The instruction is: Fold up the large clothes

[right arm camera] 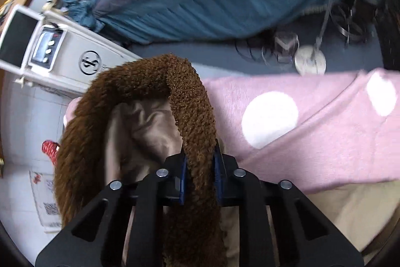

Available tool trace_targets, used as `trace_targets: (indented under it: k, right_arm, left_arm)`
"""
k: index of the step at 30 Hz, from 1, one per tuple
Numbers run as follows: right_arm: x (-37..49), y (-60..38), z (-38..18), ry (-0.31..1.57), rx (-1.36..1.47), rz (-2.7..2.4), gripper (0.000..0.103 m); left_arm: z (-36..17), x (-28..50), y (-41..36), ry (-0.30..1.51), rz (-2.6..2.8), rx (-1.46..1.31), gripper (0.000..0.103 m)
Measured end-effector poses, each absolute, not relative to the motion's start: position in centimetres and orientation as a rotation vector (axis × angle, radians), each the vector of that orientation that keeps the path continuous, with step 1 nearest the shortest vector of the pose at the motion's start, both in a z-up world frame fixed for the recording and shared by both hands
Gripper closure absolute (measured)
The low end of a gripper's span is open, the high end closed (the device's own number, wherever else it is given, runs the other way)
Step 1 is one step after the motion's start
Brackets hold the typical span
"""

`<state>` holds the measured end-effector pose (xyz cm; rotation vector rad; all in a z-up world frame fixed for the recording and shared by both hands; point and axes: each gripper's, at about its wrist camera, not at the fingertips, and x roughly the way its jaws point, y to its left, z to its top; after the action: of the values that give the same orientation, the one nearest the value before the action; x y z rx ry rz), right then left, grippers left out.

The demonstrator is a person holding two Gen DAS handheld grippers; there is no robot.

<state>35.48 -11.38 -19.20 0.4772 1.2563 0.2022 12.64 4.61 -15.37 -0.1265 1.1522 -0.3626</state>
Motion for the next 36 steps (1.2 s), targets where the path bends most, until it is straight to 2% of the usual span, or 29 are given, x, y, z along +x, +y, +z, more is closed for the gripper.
trace_targets:
  k: [4, 9, 11, 15, 18, 21, 23, 25, 28, 36]
  right_arm:
    - [30.7, -13.5, -12.5, 1.09, 0.454, 0.276, 0.089]
    - [20.1, -15.4, -4.9, 0.914, 0.313, 0.326, 0.091]
    - [14.4, -15.4, -3.4, 0.868, 0.253, 0.36, 0.103]
    - [5.7, -14.4, -4.6, 0.925, 0.09, 0.384, 0.102]
    - [1.8, -14.6, -8.6, 1.056, 0.153, 0.358, 0.102]
    - [1.9, -15.7, -10.0, 1.105, 0.253, 0.321, 0.101]
    - [3.2, -16.4, -9.7, 1.082, 0.294, 0.304, 0.089]
    - [5.4, -16.9, -9.1, 1.05, 0.335, 0.269, 0.029]
    - [9.0, -16.9, -8.3, 0.994, 0.372, 0.272, 0.026]
    - [20.1, -17.1, -12.3, 1.139, 0.554, 0.28, 0.026]
  left_arm:
    - [-15.1, 12.9, 5.8, 1.149, -0.338, -0.185, 0.083]
    - [-15.3, 13.0, 8.8, 1.161, -0.28, -0.348, 0.079]
    - [-15.8, 13.0, 9.9, 1.169, -0.267, -0.415, 0.078]
    - [-16.1, 12.7, 10.9, 1.168, -0.242, -0.472, 0.072]
    - [-15.6, 12.8, 10.2, 1.159, -0.222, -0.418, 0.071]
    - [-15.3, 13.0, 9.8, 1.161, -0.218, -0.383, 0.071]
    - [-15.3, 12.8, 9.3, 1.167, -0.212, -0.354, 0.071]
    - [-15.3, 12.6, 9.5, 1.166, -0.213, -0.341, 0.071]
    - [-15.5, 12.2, 9.5, 1.165, -0.21, -0.315, 0.071]
    - [-16.7, 11.7, 10.0, 1.187, -0.209, -0.333, 0.072]
